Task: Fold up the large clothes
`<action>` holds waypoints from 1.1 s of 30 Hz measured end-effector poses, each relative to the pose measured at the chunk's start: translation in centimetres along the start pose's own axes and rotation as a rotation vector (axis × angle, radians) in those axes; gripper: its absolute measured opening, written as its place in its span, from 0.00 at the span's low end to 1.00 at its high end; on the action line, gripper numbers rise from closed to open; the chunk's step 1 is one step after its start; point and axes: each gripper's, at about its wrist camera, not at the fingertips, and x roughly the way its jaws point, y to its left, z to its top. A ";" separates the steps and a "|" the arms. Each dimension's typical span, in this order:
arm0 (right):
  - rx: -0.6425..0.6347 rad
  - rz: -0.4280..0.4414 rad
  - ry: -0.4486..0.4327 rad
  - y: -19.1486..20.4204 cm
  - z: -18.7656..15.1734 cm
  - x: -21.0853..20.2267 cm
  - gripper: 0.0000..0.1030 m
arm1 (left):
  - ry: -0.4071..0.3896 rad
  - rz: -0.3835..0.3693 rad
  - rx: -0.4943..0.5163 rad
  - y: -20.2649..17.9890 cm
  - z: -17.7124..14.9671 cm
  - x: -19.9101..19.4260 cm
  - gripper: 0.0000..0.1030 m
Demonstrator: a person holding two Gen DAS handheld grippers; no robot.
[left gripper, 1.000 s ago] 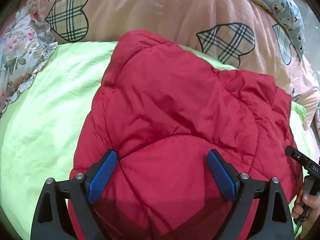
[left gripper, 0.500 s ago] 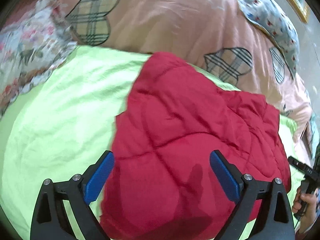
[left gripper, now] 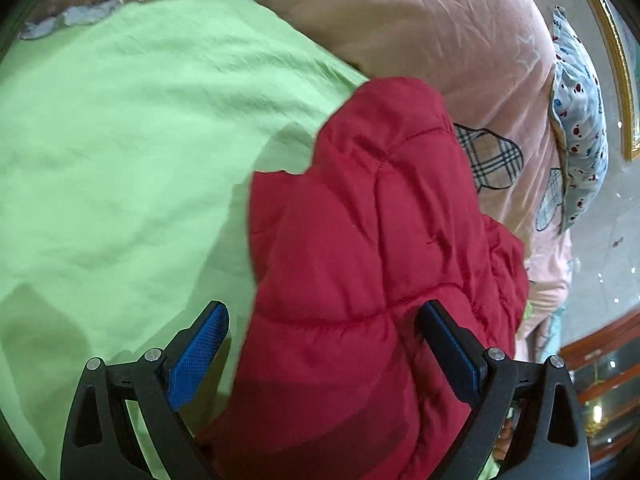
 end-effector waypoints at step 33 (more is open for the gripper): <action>-0.045 0.224 0.121 5.1 -10.0 -7.4 0.33 | 0.111 -0.099 0.227 -2.4 -6.9 -9.0 0.40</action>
